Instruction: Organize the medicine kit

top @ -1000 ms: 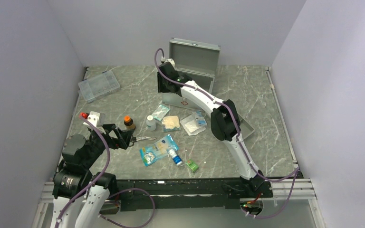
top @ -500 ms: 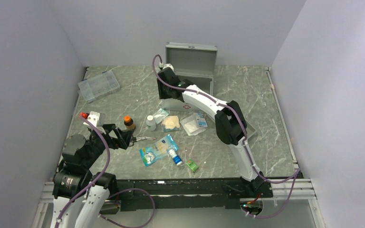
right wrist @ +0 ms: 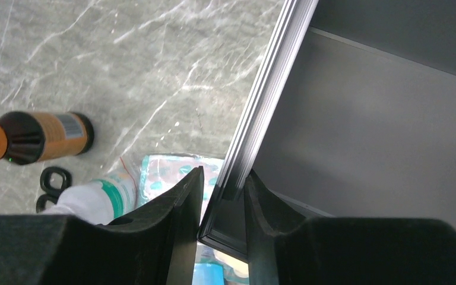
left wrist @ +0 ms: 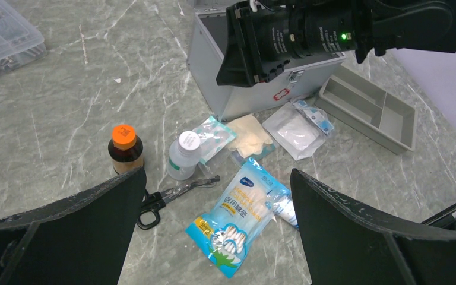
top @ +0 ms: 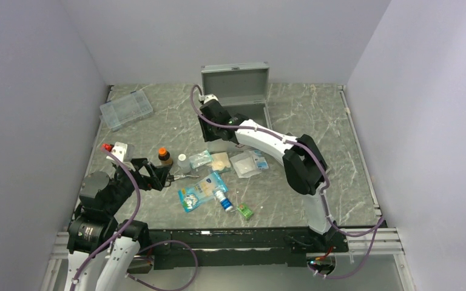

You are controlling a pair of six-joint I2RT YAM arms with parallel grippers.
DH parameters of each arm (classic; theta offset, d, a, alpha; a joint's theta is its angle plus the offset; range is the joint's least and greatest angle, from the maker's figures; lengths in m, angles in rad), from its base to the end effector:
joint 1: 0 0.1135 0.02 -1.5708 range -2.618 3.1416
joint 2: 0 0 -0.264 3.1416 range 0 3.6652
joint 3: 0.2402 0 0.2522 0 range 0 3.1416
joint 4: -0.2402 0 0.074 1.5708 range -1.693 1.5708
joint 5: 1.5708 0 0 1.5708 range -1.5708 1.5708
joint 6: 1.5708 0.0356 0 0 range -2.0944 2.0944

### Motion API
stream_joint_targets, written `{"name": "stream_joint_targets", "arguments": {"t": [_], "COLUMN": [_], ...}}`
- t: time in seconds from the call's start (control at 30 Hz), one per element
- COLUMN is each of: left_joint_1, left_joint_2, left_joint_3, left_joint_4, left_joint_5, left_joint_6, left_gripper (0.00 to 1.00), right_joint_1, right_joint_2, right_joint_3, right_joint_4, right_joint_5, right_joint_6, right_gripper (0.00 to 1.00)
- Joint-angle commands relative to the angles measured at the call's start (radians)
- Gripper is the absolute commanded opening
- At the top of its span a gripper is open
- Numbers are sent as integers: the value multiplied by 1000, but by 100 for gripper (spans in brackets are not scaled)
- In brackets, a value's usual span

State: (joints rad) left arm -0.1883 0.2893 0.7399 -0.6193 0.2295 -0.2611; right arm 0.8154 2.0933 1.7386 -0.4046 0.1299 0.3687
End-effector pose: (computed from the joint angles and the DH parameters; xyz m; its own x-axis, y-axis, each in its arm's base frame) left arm 0.0657 -0.0208 0.3313 -0.2633 -0.2057 -0.9425 0.3464 0.8917 -0.2914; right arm 0.3335 0.3474 0.2382 -0.6772 -0.1978 -0.7087 -0.4432 0.8785 0.1782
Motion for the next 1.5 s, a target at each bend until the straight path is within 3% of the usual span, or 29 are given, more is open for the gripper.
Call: {"name": "stream_joint_targets", "arguments": {"t": [0.0, 0.2, 0.33, 0.43, 0.53, 0.87, 1.07, 1.33, 1.47], "left_joint_1": [4, 4, 4, 4, 4, 4, 4, 4, 4], "left_joint_2": [-2, 2, 9, 11, 8, 12, 24, 15, -36], "left_joint_3": [0, 1, 1, 1, 0, 1, 11, 140, 109], "left_joint_4": [-4, -4, -2, -2, -2, -3, -23, -168, -171], "left_joint_5": [-9, -5, -1, -2, -2, -5, -71, -227, -297], "left_joint_6": [-20, -20, -18, -19, -20, -21, -24, 11, 4], "left_gripper": [99, 99, 99, 99, 99, 99, 99, 99, 99], "right_joint_1": [34, 35, 35, 34, 36, 113, 172, 234, 250], "right_joint_2": [-71, -153, -203, -225, -257, -378, -434, -286, -202], "right_joint_3": [-79, -140, -127, -98, -91, -128, -188, -95, -45], "right_joint_4": [27, 30, 8, -25, -36, -70, -17, -31, -31], "right_joint_5": [0, 16, 68, 107, 145, 130, -4, 13, 12], "right_joint_6": [-4, 18, 9, -8, -22, -113, -101, -64, -59], "right_gripper": [20, 31, 48, 66, 75, 79, 85, 85, 85]}}
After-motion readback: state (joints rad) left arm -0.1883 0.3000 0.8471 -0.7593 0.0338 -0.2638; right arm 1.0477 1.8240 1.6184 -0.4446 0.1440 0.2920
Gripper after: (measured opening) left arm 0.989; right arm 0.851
